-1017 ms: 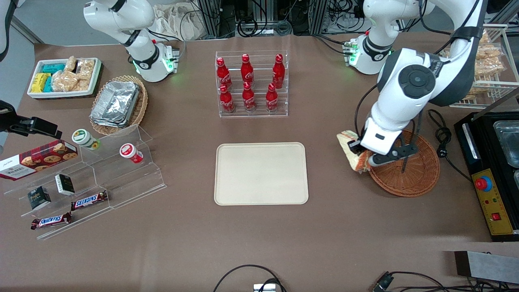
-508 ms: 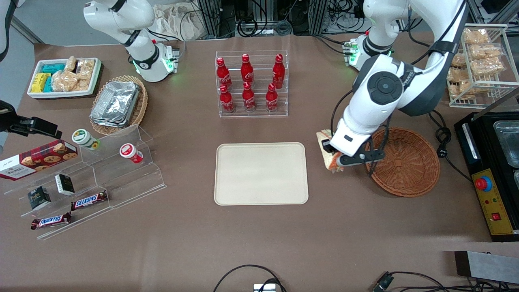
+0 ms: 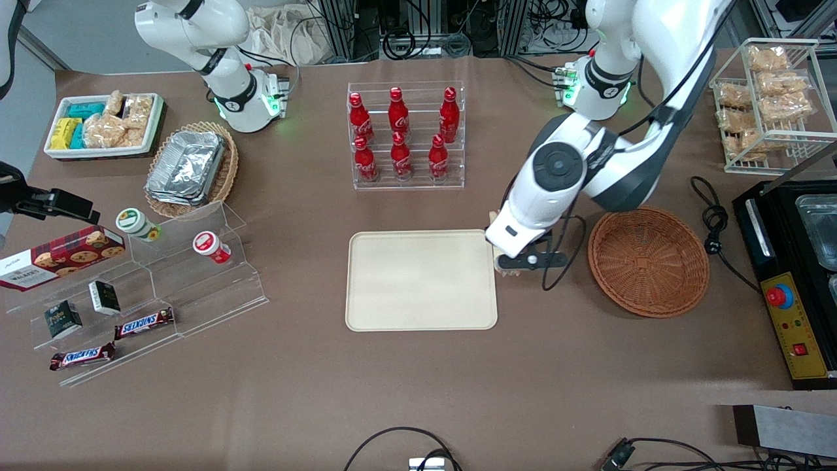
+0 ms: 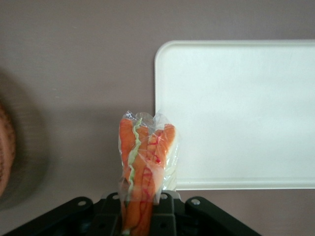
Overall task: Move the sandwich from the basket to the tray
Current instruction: 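Carry the sandwich over the beige tray with the left gripper, then lower the sandwich onto the beige tray with the left gripper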
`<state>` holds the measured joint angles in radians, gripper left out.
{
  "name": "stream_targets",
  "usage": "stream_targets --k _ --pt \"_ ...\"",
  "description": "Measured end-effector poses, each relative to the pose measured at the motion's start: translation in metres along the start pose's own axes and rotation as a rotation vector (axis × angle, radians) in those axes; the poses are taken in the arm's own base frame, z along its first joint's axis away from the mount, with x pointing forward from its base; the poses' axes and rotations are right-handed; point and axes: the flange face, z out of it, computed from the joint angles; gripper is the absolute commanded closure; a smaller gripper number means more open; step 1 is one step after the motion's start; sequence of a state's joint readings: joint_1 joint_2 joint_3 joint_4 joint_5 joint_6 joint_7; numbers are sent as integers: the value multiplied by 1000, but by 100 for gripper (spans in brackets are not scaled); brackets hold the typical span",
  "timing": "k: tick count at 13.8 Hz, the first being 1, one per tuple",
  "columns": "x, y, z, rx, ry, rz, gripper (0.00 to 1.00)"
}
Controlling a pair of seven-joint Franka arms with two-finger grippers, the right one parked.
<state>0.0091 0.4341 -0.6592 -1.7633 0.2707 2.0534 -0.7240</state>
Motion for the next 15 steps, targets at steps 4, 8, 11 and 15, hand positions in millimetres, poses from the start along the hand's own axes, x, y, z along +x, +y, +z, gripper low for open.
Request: stream_targets --k 4,8,11,15 --pt "-5 63 53 31 -1 18 100" --pt "7 75 87 26 -30 5 98" --pt "16 74 105 33 -33 10 97" --pt "18 83 113 23 -41 17 96"
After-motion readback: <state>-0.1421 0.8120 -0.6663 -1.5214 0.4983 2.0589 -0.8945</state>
